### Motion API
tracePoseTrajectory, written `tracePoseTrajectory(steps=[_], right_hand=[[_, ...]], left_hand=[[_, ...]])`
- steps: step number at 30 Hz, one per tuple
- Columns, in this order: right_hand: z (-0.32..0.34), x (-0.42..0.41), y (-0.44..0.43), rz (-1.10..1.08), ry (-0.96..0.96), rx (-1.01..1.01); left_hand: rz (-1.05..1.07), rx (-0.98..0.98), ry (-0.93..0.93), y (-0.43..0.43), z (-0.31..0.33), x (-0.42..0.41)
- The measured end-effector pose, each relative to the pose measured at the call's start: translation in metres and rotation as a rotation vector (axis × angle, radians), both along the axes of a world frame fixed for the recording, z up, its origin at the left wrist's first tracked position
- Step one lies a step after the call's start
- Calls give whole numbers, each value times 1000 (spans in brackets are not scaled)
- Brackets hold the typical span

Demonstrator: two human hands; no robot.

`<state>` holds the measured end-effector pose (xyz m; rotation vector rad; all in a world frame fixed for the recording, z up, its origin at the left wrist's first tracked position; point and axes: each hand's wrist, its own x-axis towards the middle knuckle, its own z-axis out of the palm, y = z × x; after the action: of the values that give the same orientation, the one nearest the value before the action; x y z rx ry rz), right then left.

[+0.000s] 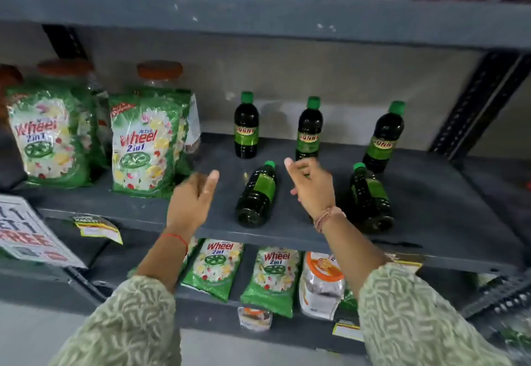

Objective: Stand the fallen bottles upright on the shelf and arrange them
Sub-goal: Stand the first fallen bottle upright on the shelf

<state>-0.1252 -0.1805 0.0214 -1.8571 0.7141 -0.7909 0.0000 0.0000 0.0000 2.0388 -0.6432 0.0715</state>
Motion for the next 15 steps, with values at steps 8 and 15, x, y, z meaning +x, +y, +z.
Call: tracePoseTrajectory(steps=[8,15], right_hand=[[-36,68,14,3,557,375],[-54,92,20,-234,198,357]], left_hand=[[-224,526,-111,-1,-64,49],[-221,660,-257,-6,-84,54]])
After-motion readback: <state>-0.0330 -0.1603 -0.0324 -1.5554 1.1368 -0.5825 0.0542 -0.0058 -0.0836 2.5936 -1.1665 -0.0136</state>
